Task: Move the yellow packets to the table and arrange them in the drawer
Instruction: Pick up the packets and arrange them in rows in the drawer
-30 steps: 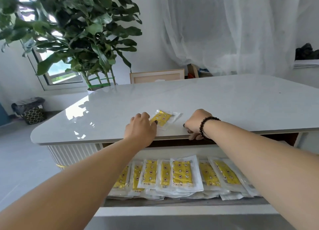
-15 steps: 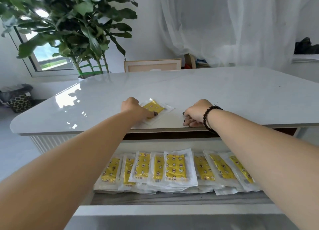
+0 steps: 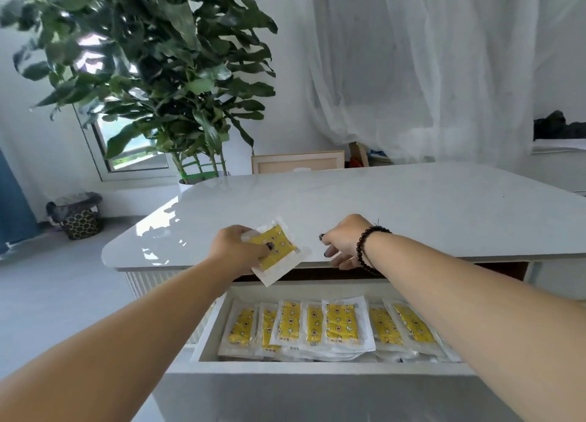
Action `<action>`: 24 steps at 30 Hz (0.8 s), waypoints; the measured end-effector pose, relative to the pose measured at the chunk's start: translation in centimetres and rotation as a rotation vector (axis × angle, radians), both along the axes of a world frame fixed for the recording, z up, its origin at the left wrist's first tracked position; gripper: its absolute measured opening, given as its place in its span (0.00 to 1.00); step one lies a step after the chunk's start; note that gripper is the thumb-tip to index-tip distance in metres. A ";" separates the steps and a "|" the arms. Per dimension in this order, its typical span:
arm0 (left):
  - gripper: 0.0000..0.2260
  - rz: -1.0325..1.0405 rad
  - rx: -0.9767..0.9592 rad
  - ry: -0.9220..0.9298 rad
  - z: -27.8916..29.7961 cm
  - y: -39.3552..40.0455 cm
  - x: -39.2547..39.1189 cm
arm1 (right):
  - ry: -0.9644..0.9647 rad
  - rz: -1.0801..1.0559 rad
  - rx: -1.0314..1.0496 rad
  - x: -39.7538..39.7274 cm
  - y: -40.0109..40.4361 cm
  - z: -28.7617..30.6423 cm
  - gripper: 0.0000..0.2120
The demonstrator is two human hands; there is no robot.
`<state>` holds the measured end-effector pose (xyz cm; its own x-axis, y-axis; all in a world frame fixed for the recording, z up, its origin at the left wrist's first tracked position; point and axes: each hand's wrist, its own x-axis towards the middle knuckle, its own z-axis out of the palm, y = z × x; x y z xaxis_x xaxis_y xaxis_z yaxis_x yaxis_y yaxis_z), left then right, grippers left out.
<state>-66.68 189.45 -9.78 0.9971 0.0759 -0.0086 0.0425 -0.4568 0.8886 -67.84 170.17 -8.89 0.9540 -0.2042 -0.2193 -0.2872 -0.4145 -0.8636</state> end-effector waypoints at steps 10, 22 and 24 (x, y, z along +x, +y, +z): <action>0.11 0.015 -0.084 0.100 -1.2 2.9 -5.3 | 0.193 0.079 0.034 -4.1 8.9 -3.4 0.15; 0.10 -0.025 -0.255 0.188 -2.0 3.5 -7.2 | -0.045 -0.026 0.105 -2.3 7.3 -3.4 0.21; 0.10 -0.076 -0.220 0.188 -2.6 2.4 -7.3 | -0.019 -0.012 0.061 -2.0 4.6 -3.2 0.27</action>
<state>-74.01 191.89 -12.35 0.9791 -0.0229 -0.2019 0.1890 -0.2624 0.9463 -69.88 174.81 -12.07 0.9557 -0.2025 -0.2136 -0.2752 -0.3571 -0.8926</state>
